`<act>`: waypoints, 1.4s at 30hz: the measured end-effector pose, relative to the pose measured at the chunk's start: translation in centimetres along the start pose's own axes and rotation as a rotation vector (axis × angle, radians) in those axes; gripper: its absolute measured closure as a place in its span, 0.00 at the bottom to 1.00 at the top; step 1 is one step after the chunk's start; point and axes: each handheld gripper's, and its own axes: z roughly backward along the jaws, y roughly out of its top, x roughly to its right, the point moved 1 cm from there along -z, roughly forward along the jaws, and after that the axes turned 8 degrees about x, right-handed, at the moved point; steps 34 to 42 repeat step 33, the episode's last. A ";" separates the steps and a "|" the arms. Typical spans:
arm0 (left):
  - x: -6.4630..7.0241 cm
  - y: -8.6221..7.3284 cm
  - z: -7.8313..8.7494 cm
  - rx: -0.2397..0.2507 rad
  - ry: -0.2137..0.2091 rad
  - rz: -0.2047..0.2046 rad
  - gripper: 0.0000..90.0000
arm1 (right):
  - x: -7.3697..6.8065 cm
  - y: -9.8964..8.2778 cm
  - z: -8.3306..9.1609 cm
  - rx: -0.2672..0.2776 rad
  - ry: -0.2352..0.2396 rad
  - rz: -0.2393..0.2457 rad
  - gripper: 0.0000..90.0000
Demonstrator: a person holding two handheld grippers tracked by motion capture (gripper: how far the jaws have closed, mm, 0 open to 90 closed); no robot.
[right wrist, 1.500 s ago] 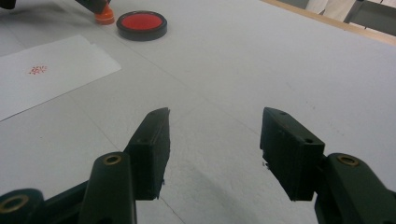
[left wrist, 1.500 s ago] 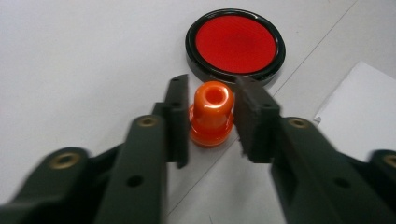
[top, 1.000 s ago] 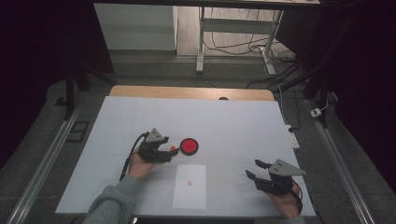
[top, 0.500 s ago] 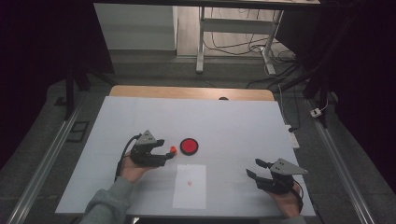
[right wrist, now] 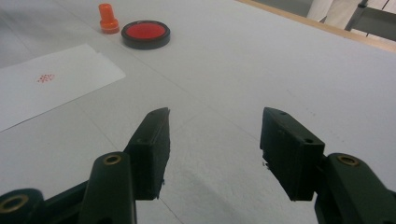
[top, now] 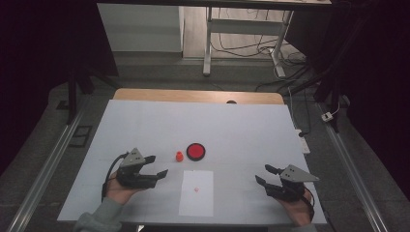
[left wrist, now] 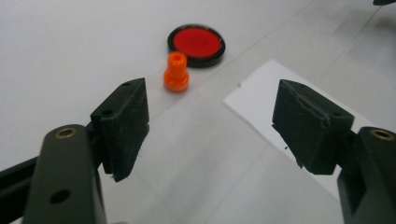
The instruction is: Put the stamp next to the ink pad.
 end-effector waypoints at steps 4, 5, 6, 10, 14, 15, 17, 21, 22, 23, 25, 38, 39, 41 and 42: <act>-0.2 -1.4 1.8 0.004 0.029 0.012 0.30 | 0.1 0.0 0.0 0.000 0.004 0.004 0.47; -0.2 -1.7 2.2 0.006 0.032 0.012 0.30 | 0.2 0.0 0.1 0.002 0.003 0.001 0.47; -0.2 -1.9 2.5 0.007 0.035 0.011 0.30 | 0.2 0.0 0.1 0.002 0.002 0.002 0.47; -0.2 -2.9 3.2 0.001 0.034 0.009 0.29 | 0.4 -0.1 0.1 -0.004 -0.007 0.004 0.47; -0.2 -3.5 3.3 -0.007 0.036 0.014 0.29 | 0.4 -0.1 0.2 -0.002 -0.006 0.006 0.47; -0.1 -3.5 3.3 -0.011 0.035 0.010 0.29 | 0.4 -0.1 0.2 -0.002 -0.005 0.007 0.47; -0.1 -3.5 3.2 -0.012 0.038 0.009 0.29 | 0.4 -0.2 0.1 -0.002 0.002 0.006 0.47; -0.1 -3.5 3.1 -0.011 0.041 0.013 0.29 | 0.3 -0.2 0.0 -0.001 0.007 0.012 0.47; -0.1 -3.5 3.1 -0.012 0.041 0.012 0.29 | 0.3 -0.2 0.1 -0.004 0.003 0.015 0.47; -0.1 -3.4 3.1 -0.012 0.044 0.010 0.29 | 0.3 -0.1 0.1 -0.004 0.004 0.015 0.47; -0.2 -3.5 3.0 -0.013 0.044 0.009 0.29 | 0.3 -0.1 0.0 -0.002 0.010 0.013 0.47; -0.2 -3.6 2.9 -0.017 0.050 0.008 0.29 | 0.3 -0.1 0.0 -0.003 0.013 0.011 0.47; -0.2 -3.6 2.9 -0.017 0.050 0.008 0.29 | 0.3 -0.1 0.0 -0.003 0.013 0.011 0.47; -0.2 -3.6 2.9 -0.017 0.050 0.008 0.29 | 0.3 -0.1 0.0 -0.003 0.013 0.011 0.47; -0.2 -3.6 2.9 -0.017 0.050 0.008 0.29 | 0.3 -0.1 0.0 -0.003 0.013 0.011 0.47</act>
